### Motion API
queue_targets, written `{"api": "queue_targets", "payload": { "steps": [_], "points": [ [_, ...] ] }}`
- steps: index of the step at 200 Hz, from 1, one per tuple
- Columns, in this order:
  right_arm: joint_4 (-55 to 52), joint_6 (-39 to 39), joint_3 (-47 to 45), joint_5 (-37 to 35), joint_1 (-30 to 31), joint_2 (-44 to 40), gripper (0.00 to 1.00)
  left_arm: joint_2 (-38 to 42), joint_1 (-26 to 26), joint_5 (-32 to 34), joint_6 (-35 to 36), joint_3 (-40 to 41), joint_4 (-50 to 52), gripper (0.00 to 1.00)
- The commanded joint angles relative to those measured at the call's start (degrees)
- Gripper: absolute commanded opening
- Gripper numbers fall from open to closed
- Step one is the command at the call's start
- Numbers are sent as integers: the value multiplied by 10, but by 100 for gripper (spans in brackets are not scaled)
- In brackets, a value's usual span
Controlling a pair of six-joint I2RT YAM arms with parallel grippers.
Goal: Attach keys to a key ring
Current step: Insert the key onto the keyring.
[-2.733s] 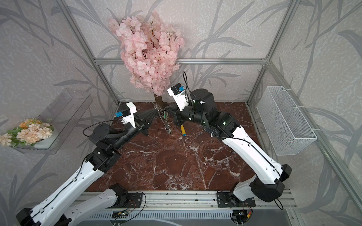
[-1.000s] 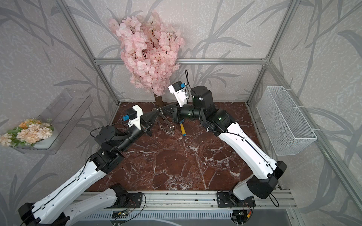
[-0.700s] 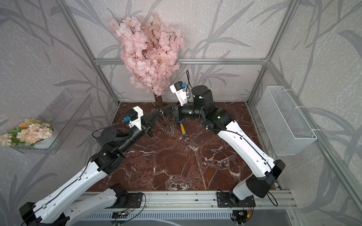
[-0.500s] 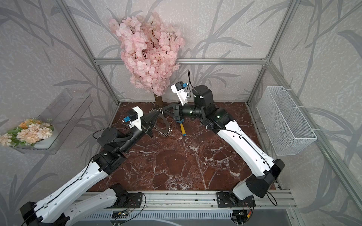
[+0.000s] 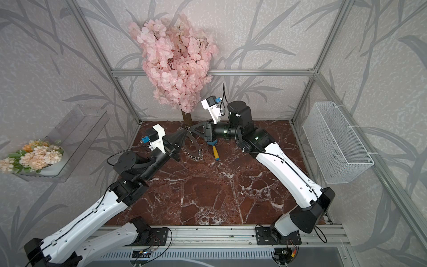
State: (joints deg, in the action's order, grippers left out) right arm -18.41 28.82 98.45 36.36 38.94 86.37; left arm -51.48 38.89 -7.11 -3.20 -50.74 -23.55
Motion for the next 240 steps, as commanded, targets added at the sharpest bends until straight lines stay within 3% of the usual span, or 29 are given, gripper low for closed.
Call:
{"api": "queue_targets", "payload": {
  "steps": [1,71,127,240],
  "points": [
    [10,6,-20,-22,-10,5,0,15,7,-43,-27,-23,-86,0],
    [51,19,-54,1,-10,-19,0,14,7,-41,-75,-15,-109,0],
    [61,16,-63,-8,-16,-47,5,7,7,-66,-84,-15,-93,0],
    [82,-23,-83,20,-19,-91,4,-7,6,-134,-171,-31,-121,0]
  ]
}}
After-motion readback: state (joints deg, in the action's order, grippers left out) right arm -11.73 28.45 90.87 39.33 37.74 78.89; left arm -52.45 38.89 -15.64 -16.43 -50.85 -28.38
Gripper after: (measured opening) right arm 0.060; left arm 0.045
